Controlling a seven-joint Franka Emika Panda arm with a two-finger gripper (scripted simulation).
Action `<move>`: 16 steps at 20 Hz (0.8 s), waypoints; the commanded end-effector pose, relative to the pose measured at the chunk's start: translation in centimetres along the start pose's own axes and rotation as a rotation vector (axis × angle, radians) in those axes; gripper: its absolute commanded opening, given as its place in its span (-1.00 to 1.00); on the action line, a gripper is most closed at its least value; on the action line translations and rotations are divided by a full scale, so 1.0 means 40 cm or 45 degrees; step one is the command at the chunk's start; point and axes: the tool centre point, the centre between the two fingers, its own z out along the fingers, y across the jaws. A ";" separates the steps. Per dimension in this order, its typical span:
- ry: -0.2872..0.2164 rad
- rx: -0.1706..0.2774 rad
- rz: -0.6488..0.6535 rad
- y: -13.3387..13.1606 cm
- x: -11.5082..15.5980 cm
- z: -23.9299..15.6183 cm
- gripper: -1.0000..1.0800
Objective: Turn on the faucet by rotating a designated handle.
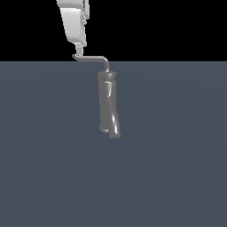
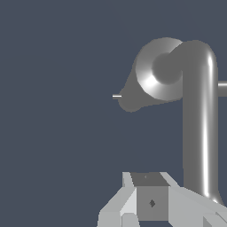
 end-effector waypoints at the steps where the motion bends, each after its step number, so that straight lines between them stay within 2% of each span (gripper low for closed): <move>1: 0.000 0.000 0.000 0.017 -0.001 0.000 -1.00; 16: 0.000 0.001 0.001 0.127 -0.007 0.000 -1.00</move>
